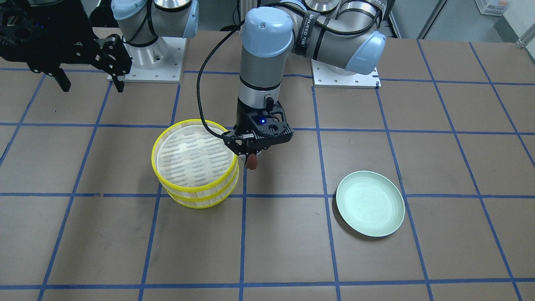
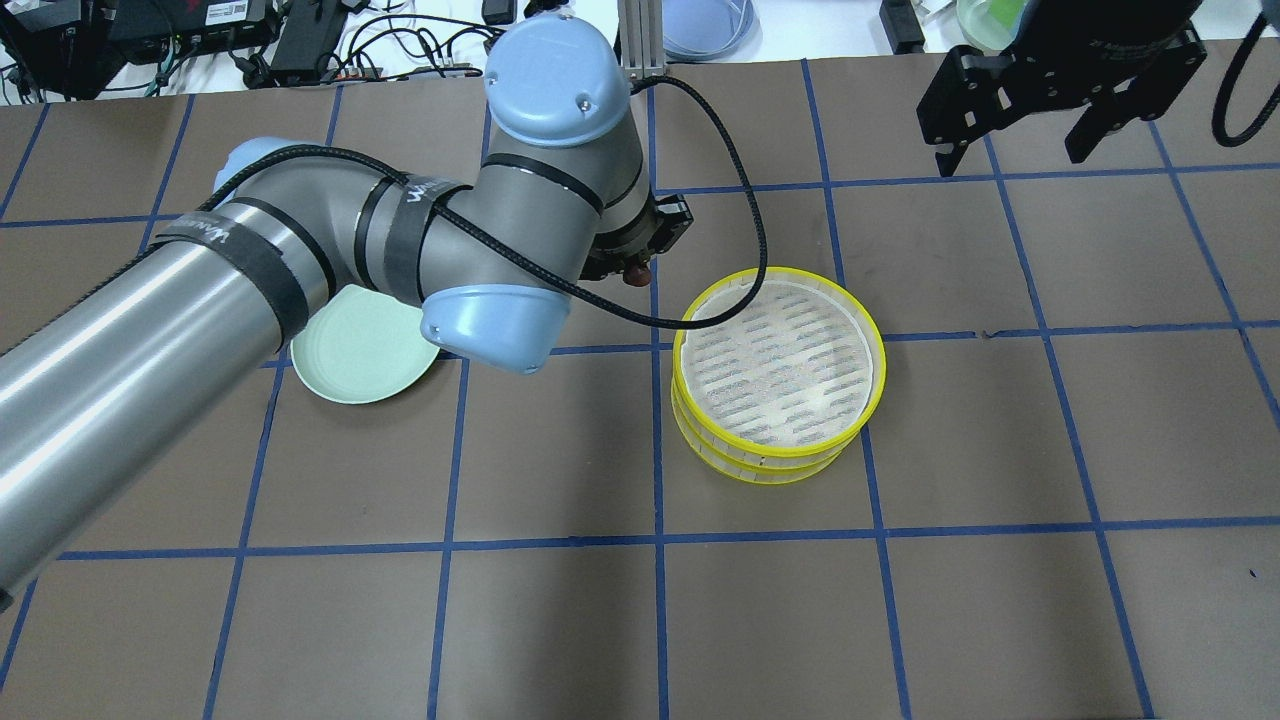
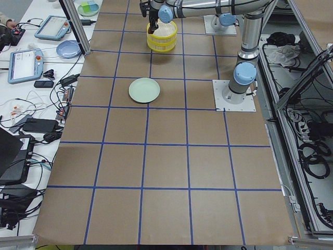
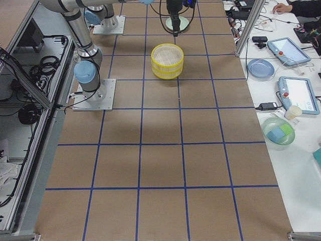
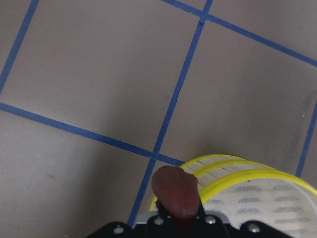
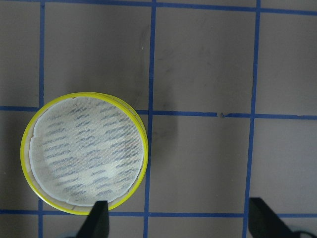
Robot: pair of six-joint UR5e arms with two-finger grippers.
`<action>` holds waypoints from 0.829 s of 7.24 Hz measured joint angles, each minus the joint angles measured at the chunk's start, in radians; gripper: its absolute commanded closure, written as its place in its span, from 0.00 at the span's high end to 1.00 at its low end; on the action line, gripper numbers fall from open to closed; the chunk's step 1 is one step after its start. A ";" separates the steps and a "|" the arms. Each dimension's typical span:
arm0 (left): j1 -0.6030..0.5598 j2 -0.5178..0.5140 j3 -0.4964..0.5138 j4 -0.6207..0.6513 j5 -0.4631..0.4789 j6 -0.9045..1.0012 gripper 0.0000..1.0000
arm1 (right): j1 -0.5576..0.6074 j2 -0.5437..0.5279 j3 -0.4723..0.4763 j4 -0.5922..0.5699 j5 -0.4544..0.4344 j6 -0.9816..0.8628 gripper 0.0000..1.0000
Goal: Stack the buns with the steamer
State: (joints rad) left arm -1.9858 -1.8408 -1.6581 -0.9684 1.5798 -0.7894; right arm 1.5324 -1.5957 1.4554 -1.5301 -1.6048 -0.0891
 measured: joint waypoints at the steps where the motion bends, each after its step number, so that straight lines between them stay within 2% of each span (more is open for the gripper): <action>1: -0.041 -0.020 0.008 0.009 0.000 -0.064 0.05 | -0.003 0.000 0.003 -0.017 0.000 -0.008 1.00; 2: -0.077 -0.044 0.011 0.028 0.000 -0.115 0.31 | -0.004 -0.001 0.006 -0.022 0.004 -0.010 1.00; 3: -0.104 -0.069 0.011 0.050 0.000 -0.160 0.81 | -0.003 -0.002 0.007 -0.024 0.008 -0.010 1.00; 4: -0.122 -0.090 0.012 0.064 0.001 -0.184 0.92 | -0.003 -0.002 0.008 -0.025 0.011 -0.010 1.00; 6: -0.134 -0.111 0.012 0.072 0.003 -0.197 1.00 | -0.003 -0.003 0.009 -0.024 0.014 -0.011 1.00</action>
State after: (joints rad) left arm -2.1199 -1.9522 -1.6465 -0.8968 1.5827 -0.9863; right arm 1.5298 -1.5983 1.4644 -1.5541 -1.5911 -0.0997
